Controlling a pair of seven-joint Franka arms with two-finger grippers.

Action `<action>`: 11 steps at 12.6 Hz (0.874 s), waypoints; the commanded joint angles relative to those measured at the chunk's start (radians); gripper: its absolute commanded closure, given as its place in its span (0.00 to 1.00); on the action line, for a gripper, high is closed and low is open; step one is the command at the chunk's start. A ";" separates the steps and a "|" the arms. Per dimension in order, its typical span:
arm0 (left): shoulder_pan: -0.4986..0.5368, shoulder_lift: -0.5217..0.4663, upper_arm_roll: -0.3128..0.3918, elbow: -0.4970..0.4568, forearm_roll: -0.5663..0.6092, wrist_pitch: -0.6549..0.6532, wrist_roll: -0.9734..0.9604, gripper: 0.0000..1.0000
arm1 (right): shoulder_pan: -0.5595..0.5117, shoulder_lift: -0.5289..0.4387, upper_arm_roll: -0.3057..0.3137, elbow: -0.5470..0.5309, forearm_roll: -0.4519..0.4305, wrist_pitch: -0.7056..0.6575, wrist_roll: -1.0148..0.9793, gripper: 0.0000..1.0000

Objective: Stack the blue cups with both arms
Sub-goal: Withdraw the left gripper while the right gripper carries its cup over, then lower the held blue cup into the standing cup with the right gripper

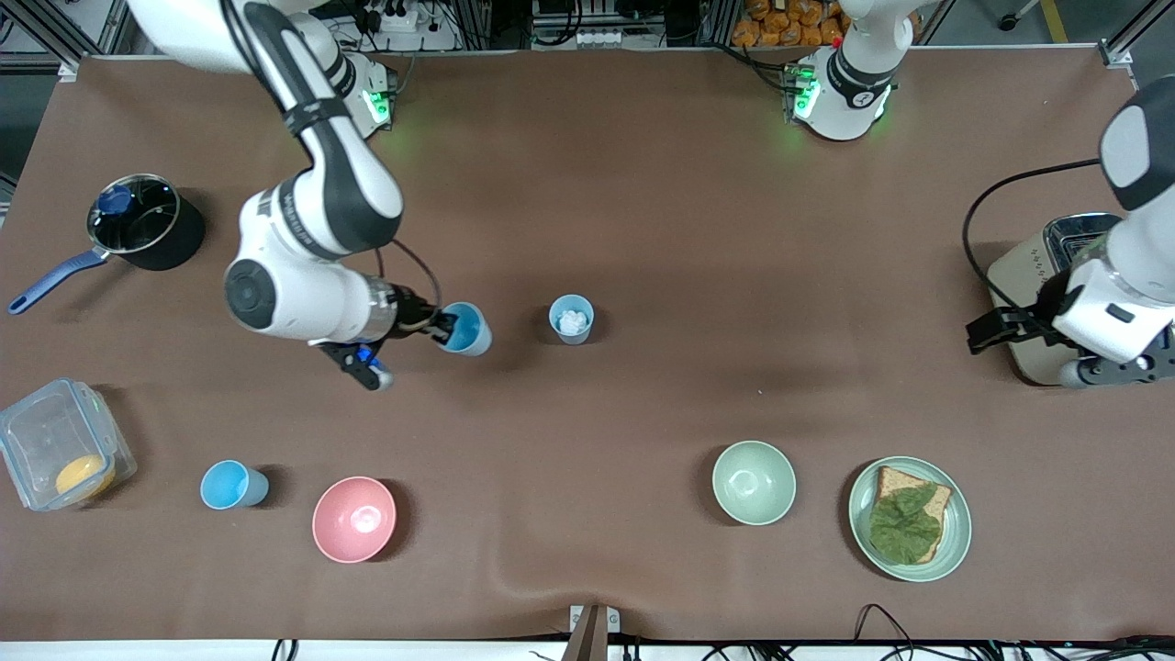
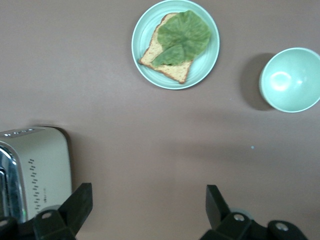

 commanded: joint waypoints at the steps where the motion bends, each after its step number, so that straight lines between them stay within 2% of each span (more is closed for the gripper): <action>1: 0.037 0.003 -0.010 -0.014 -0.015 -0.002 0.034 0.00 | 0.080 -0.012 -0.007 0.042 0.015 0.009 0.102 1.00; 4: 0.083 0.008 -0.009 -0.022 -0.016 -0.002 0.095 0.00 | 0.126 -0.005 -0.009 0.048 0.006 0.075 0.230 1.00; 11: 0.114 0.026 -0.009 -0.025 -0.018 0.004 0.101 0.00 | 0.195 0.066 -0.009 0.045 0.006 0.158 0.280 1.00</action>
